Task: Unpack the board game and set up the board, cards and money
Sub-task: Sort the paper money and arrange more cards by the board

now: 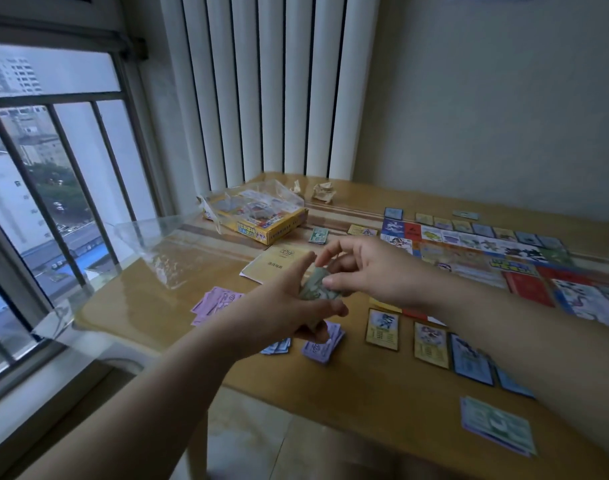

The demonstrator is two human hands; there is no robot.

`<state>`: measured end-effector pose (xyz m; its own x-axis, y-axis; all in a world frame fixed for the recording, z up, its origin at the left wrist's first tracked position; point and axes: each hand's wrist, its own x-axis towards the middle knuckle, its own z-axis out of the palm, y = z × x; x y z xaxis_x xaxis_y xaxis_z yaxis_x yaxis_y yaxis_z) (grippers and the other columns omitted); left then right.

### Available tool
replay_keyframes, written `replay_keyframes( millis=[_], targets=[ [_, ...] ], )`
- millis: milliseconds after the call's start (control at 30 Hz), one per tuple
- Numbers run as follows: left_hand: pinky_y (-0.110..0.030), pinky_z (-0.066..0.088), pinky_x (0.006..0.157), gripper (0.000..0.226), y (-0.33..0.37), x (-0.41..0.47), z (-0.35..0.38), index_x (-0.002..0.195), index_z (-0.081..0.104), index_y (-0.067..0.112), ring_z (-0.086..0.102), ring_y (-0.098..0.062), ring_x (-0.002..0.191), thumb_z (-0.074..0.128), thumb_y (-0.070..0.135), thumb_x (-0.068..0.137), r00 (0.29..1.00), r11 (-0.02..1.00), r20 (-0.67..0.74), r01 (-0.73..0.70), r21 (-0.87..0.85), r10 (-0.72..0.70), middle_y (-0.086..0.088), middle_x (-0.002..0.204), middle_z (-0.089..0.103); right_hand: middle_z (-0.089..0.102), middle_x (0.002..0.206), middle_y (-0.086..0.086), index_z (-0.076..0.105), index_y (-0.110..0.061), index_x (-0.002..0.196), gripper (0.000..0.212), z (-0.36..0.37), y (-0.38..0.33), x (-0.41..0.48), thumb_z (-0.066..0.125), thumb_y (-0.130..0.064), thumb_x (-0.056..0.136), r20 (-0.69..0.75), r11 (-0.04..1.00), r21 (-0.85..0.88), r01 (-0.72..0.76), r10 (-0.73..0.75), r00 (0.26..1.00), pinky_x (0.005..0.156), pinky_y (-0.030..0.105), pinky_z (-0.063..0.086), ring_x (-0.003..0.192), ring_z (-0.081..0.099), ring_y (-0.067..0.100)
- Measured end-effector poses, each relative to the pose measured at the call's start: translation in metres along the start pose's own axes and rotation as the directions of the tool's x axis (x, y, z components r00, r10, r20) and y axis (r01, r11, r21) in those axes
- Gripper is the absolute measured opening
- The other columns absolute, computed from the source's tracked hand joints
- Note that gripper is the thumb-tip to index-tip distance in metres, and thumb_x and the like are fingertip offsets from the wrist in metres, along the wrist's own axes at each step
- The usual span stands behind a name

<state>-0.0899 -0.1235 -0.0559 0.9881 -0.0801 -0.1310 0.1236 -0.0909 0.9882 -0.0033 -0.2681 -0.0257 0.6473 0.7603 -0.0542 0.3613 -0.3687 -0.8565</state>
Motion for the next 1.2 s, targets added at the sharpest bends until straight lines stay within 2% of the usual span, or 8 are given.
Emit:
replay_keyframes(
  millis=[133, 300, 433, 633, 733, 967, 1100, 1200],
  targets=[
    [-0.028, 0.052, 0.085, 0.067, -0.010, -0.004, -0.022, 0.145, 0.029, 0.032, 0.063, -0.008, 0.094, 0.063, 0.027, 0.088, 0.954, 0.824, -0.268, 0.044, 0.564, 0.132, 0.012, 0.113, 0.059, 0.069, 0.096, 0.006, 0.056, -0.020, 0.094, 0.016, 0.008, 0.020, 0.004, 0.060, -0.005, 0.090, 0.026, 0.979, -0.121, -0.164, 0.169, 0.985, 0.063, 0.016, 0.049, 0.076, 0.061, 0.008],
    [-0.029, 0.053, 0.073, 0.023, -0.024, -0.008, -0.045, 0.114, 0.059, 0.028, 0.058, -0.009, 0.082, 0.057, 0.020, 0.092, 0.908, 0.625, -0.366, 0.166, 0.763, 0.205, 0.012, 0.098, 0.059, 0.062, 0.098, -0.002, 0.060, -0.023, 0.099, 0.016, 0.030, 0.039, 0.010, 0.067, -0.016, 0.086, -0.029, 0.891, -0.421, -0.171, 0.175, 0.984, 0.073, 0.023, 0.050, 0.087, 0.059, 0.008],
    [-0.025, 0.049, 0.076, 0.011, -0.034, -0.013, -0.045, 0.092, 0.062, 0.035, 0.053, -0.007, 0.082, 0.056, 0.026, 0.091, 0.909, 0.490, -0.348, 0.201, 0.848, 0.230, 0.014, 0.090, 0.054, 0.057, 0.093, -0.005, 0.061, -0.021, 0.101, 0.018, 0.041, 0.047, 0.012, 0.065, -0.017, 0.085, -0.088, 0.843, -0.524, -0.118, 0.085, 0.992, 0.066, 0.020, 0.045, 0.074, 0.050, 0.004],
    [-0.024, 0.034, 0.084, 0.018, -0.047, -0.013, -0.037, 0.104, 0.065, 0.040, 0.049, -0.009, 0.108, 0.052, 0.041, 0.092, 0.931, 0.330, -0.299, 0.220, 0.918, 0.211, 0.016, 0.116, 0.054, 0.052, 0.098, -0.008, 0.059, -0.026, 0.104, 0.026, 0.037, 0.041, 0.015, 0.069, -0.026, 0.080, -0.110, 0.758, -0.643, -0.109, 0.050, 0.993, 0.076, 0.026, 0.047, 0.089, 0.053, 0.009],
    [-0.027, 0.032, 0.095, 0.021, -0.048, -0.013, -0.034, 0.110, 0.063, 0.041, 0.045, -0.011, 0.123, 0.052, 0.041, 0.092, 0.936, 0.309, -0.297, 0.231, 0.923, 0.188, 0.012, 0.130, 0.051, 0.060, 0.101, -0.006, 0.063, -0.022, 0.108, 0.025, 0.036, 0.028, 0.028, 0.068, -0.027, 0.084, -0.107, 0.819, -0.567, -0.084, 0.028, 0.994, 0.073, 0.020, 0.045, 0.089, 0.055, 0.007],
    [-0.030, 0.033, 0.095, 0.033, -0.053, -0.015, -0.036, 0.118, 0.047, 0.039, 0.042, -0.016, 0.122, 0.054, 0.050, 0.088, 0.913, 0.226, -0.318, 0.264, 0.938, 0.255, 0.011, 0.127, 0.047, 0.066, 0.117, 0.006, 0.066, -0.009, 0.115, 0.046, 0.051, 0.007, 0.072, 0.072, -0.037, 0.080, 0.122, 0.731, -0.672, -0.119, 0.267, 0.956, 0.092, 0.037, 0.051, 0.106, 0.061, 0.022],
    [-0.032, 0.031, 0.101, 0.051, -0.059, -0.016, -0.034, 0.126, 0.032, 0.037, 0.035, -0.018, 0.128, 0.056, 0.054, 0.085, 0.880, 0.243, -0.361, 0.293, 0.924, 0.310, 0.009, 0.133, 0.038, 0.064, 0.109, 0.004, 0.063, -0.011, 0.119, 0.047, 0.049, 0.000, 0.089, 0.074, -0.033, 0.079, 0.188, 0.727, -0.663, -0.179, 0.393, 0.900, 0.063, 0.024, 0.049, 0.081, 0.061, 0.014],
    [-0.031, 0.030, 0.100, 0.056, -0.063, -0.018, -0.034, 0.130, 0.029, 0.035, 0.034, -0.019, 0.128, 0.054, 0.057, 0.085, 0.854, 0.250, -0.376, 0.300, 0.921, 0.360, 0.007, 0.134, 0.034, 0.062, 0.111, 0.003, 0.059, -0.011, 0.122, 0.048, 0.050, -0.001, 0.096, 0.074, -0.029, 0.080, 0.224, 0.733, -0.647, -0.212, 0.448, 0.865, 0.059, 0.019, 0.046, 0.083, 0.059, 0.011]
  ],
)
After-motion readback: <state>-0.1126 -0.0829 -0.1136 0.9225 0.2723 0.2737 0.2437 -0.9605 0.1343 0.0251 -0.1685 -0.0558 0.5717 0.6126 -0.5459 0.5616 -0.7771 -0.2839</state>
